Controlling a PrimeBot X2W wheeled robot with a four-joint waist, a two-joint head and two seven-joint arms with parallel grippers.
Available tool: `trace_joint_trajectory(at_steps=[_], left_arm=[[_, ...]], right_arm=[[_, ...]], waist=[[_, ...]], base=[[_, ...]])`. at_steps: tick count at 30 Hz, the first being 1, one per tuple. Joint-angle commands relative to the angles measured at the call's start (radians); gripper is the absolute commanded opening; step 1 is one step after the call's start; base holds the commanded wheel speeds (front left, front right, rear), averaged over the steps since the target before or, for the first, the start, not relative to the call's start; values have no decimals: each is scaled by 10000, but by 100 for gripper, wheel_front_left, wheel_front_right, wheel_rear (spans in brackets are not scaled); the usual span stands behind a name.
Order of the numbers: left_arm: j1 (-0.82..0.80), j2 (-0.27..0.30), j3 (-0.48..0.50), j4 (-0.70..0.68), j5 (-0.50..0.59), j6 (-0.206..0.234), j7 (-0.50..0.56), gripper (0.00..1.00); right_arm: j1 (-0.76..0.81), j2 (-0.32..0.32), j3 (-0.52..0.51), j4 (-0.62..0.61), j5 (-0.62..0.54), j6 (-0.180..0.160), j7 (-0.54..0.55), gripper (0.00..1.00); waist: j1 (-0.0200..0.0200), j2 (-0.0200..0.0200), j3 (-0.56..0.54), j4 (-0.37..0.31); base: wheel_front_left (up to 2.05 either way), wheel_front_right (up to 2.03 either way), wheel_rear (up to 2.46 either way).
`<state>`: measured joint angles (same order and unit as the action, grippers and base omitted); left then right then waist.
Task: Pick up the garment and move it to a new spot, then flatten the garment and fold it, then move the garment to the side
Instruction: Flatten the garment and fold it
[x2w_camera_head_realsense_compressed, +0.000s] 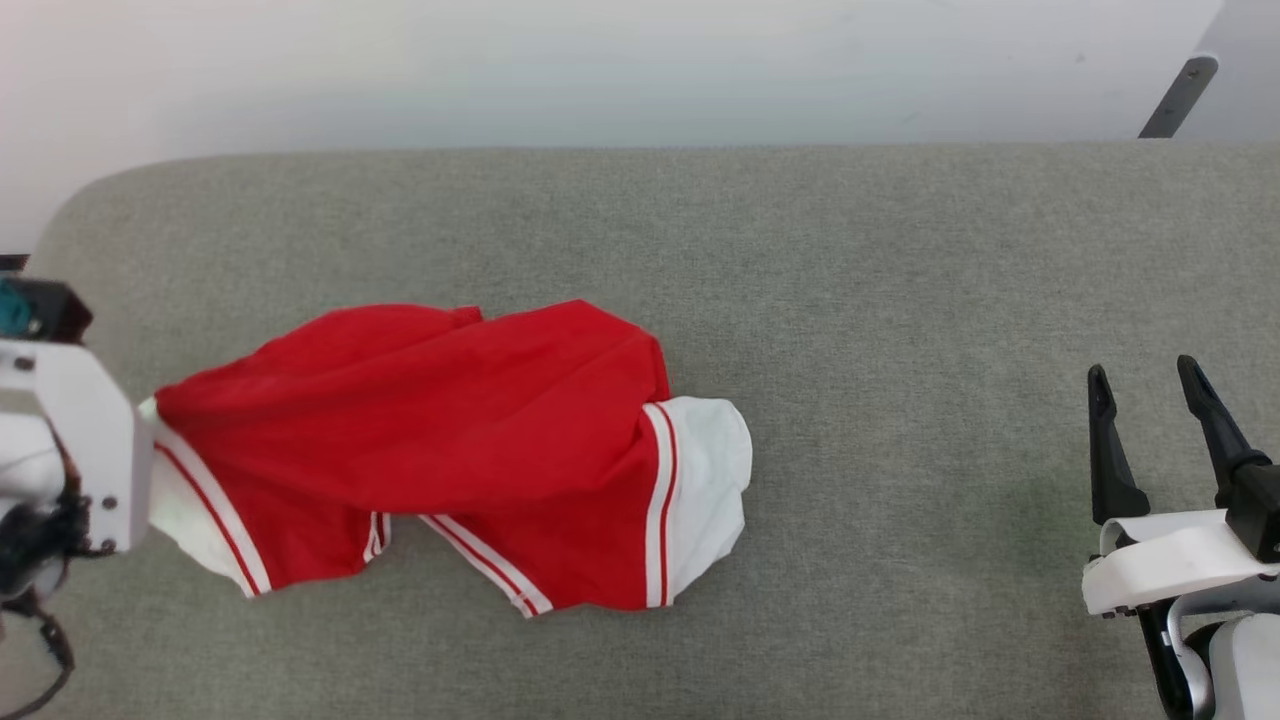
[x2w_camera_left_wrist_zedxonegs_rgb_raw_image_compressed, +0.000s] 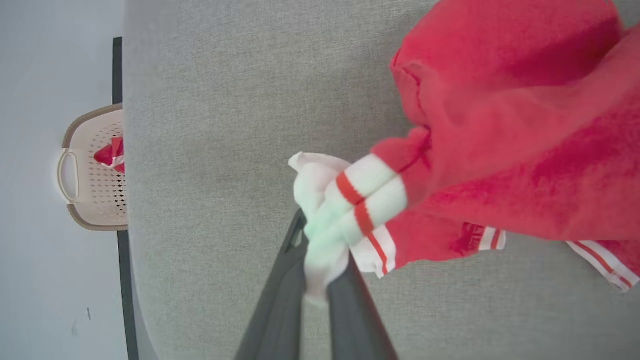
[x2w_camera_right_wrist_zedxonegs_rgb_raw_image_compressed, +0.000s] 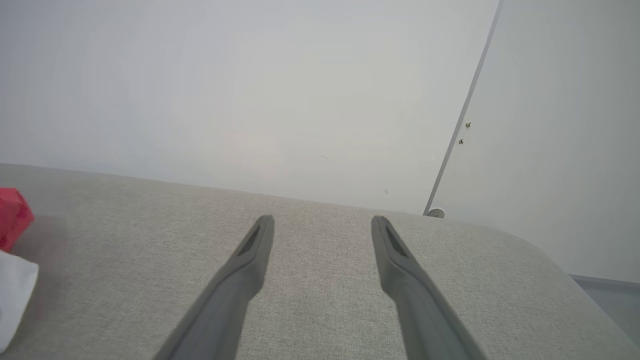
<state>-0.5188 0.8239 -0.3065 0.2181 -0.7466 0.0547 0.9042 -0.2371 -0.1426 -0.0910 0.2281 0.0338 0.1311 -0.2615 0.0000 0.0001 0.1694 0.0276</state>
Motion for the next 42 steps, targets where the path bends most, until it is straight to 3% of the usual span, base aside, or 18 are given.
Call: trace_joint_trajectory(at_steps=[1, 6, 14, 15, 16, 17, 18, 23, 29, 37, 42], left_arm=[[207, 10, 87, 17, -86, 124, -57, 0], [772, -184, 180, 389, -324, 243, -329, 0], [830, -893, 24, 1764, -428, 60, -1062, 0], [773, -983, 4, 1927, -427, 21, -1156, 5], [726, -1037, -7, 2088, -411, -11, -1248, 26], [665, -1098, -11, 2233, -377, -19, -1376, 55], [600, -1161, -8, 2360, -353, -50, -1495, 100], [305, -1226, -18, 2473, -205, -209, -2040, 100], [377, -1249, 51, 1644, 86, -191, -3047, 100], [1364, -1761, 484, -332, 748, 351, -6123, 100], [2235, -2281, 878, -1106, 1067, 916, -8020, 100]], right_arm=[[48, -26, 14, 14, 21, -7, -47, 100], [41, 24, 135, -12, 29, -7, -47, 100], [-140, -12, 289, 79, 82, -7, -47, 100], [-151, -8, 324, 87, 66, -7, -47, 100], [-165, -30, 373, 114, 81, -7, -47, 100], [-187, -75, 419, 141, 125, -7, -47, 100], [-208, -99, 488, 159, 133, -7, -47, 100], [-119, -270, 842, 126, 194, -7, 65, 100], [-43, -557, 1510, 23, 484, -7, 410, 100], [-166, -1221, 3198, -145, 1693, -7, 1707, 100], [-318, -1591, 3988, -243, 2473, -7, 2510, 100]], waist=[[0, -1, -1, 2], [0, -1, 67, -105], [0, -1, 204, -269], [0, -1, 203, -270], [0, -1, 198, -266], [0, -1, 191, -254], [0, -1, 179, -233], [0, -1, 13, 54], [0, -1, -331, 640], [0, -1, -808, 1683], [0, -1, -948, 2180]], base=[[0, 0, 0], [0, 0, 0], [0, 0, 0], [0, 0, 0], [0, 0, 0], [0, 0, 0], [0, 0, 0], [0, 0, 0], [0, 0, 0], [0, 0, 0], [0, 0, 0]])
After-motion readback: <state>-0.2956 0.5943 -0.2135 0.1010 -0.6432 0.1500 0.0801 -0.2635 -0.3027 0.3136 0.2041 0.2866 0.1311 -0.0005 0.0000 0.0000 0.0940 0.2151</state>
